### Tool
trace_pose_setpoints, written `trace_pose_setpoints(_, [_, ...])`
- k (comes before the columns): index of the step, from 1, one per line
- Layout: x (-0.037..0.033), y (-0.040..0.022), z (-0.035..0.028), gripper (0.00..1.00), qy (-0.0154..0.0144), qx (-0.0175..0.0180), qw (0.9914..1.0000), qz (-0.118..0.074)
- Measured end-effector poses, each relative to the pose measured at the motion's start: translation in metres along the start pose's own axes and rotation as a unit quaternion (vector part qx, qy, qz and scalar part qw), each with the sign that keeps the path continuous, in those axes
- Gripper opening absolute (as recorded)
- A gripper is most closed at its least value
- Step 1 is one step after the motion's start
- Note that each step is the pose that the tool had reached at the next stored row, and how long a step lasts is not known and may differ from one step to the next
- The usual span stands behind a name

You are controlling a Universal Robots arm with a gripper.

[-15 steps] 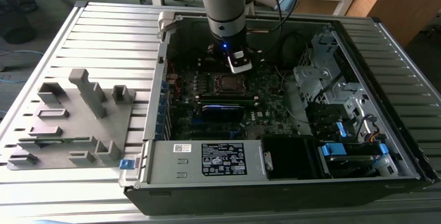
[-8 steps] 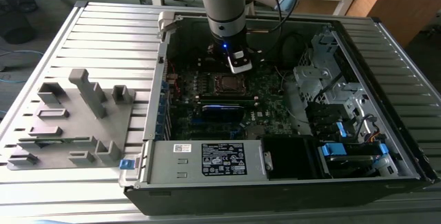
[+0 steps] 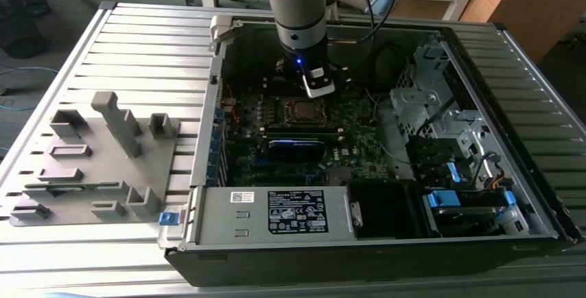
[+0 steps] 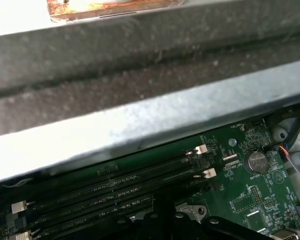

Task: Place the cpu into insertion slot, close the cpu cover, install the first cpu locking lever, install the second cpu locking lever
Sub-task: 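Install the first cpu locking lever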

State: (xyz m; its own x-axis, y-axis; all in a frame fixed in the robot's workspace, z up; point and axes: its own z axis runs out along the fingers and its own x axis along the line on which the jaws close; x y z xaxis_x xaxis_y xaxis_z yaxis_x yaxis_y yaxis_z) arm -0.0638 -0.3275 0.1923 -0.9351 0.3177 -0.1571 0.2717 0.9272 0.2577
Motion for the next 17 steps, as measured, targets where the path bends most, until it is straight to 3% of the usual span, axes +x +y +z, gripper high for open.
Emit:
trace_pose_setpoints(11, [0.0002,-0.0004,0.0015,0.11,-0.0010,0.0003,1.00000,0.000])
trace_pose_setpoints(17, [-0.0005,0.0009,-0.0033,0.11,-0.0010,0.0002,1.00000,0.000])
